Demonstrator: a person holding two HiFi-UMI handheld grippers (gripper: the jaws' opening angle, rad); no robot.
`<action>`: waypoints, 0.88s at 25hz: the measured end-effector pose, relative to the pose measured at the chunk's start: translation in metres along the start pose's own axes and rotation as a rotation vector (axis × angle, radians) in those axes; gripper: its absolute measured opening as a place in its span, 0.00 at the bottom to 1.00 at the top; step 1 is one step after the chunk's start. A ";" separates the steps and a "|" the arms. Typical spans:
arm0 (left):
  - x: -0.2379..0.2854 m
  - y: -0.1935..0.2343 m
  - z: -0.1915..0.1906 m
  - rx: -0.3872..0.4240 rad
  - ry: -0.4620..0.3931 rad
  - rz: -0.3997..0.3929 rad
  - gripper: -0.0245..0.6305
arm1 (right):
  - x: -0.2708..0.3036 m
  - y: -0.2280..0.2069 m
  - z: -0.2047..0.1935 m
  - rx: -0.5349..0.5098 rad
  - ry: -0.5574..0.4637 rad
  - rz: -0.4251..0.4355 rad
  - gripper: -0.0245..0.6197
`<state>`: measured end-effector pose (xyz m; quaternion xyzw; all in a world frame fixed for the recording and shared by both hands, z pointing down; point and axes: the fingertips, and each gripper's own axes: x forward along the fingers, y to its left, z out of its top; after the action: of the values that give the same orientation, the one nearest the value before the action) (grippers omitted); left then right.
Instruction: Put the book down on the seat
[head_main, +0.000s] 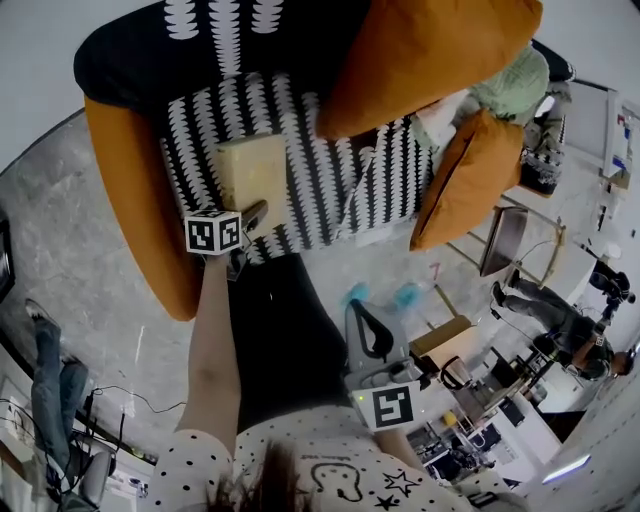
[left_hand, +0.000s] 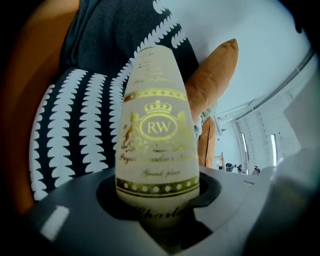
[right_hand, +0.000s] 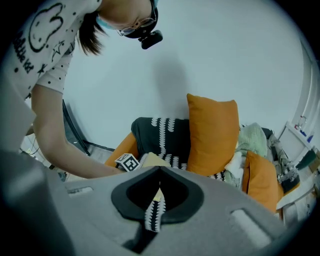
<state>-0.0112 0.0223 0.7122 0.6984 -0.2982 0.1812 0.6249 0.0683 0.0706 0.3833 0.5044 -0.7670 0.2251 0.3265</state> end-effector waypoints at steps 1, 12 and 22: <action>0.005 0.001 0.000 -0.007 0.000 0.000 0.39 | 0.001 -0.002 -0.002 0.002 0.006 0.005 0.04; 0.013 0.017 -0.004 -0.094 -0.003 -0.005 0.38 | -0.004 -0.002 -0.010 0.004 0.083 0.045 0.04; 0.017 0.041 -0.009 -0.055 -0.012 0.106 0.56 | -0.001 0.000 -0.026 -0.011 0.110 0.055 0.04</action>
<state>-0.0241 0.0267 0.7558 0.6651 -0.3434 0.2015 0.6318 0.0755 0.0894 0.4004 0.4685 -0.7626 0.2572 0.3645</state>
